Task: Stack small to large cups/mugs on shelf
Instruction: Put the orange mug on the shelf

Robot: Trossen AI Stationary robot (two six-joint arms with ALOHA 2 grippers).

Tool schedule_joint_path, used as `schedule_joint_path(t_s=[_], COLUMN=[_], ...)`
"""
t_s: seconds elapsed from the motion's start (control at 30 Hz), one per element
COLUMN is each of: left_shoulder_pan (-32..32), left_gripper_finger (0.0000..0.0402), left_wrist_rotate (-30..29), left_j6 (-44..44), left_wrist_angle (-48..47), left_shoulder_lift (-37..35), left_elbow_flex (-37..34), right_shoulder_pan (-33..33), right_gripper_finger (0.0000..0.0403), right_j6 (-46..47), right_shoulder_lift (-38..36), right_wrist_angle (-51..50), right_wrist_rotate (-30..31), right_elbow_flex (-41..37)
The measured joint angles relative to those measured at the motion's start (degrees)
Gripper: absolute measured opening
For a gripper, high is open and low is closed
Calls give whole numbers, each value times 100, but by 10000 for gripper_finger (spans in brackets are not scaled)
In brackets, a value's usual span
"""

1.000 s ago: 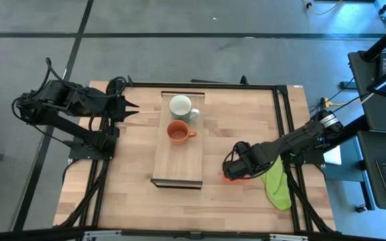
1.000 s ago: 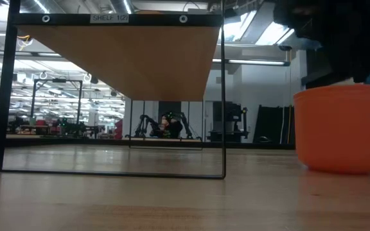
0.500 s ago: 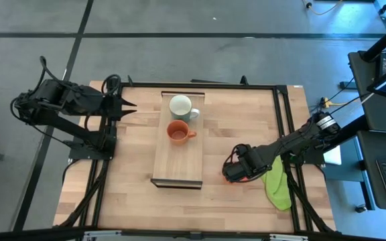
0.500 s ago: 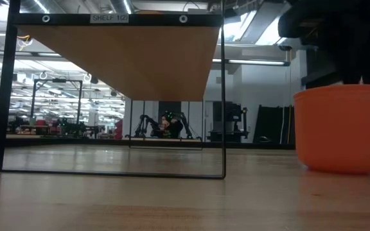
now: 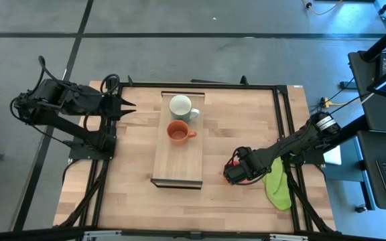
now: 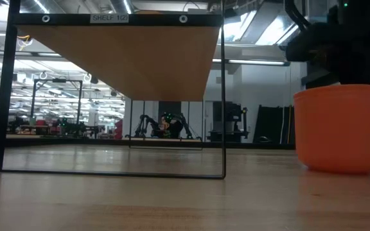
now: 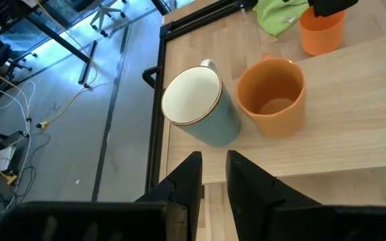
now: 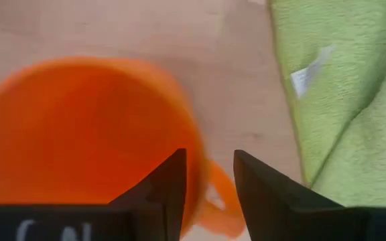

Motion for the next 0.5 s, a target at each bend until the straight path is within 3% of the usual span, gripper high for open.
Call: schedule_joint_path(t_s=[0.27,0.5], left_shoulder_pan=[-1,-1], left_gripper_finger=[63,63], left_wrist_rotate=[-44,-50], left_j6=[-1,-3], left_wrist_angle=[1,3], left_shoulder_lift=[-1,-1], left_elbow_flex=[0,0], right_shoulder_pan=[-12,-13], right_gripper_finger=[118,57], right_j6=[-4,-13], right_shoulder_lift=[0,0], right_wrist_angle=[115,132], right_wrist_rotate=[101,188], right_elbow_flex=[-178,-177])
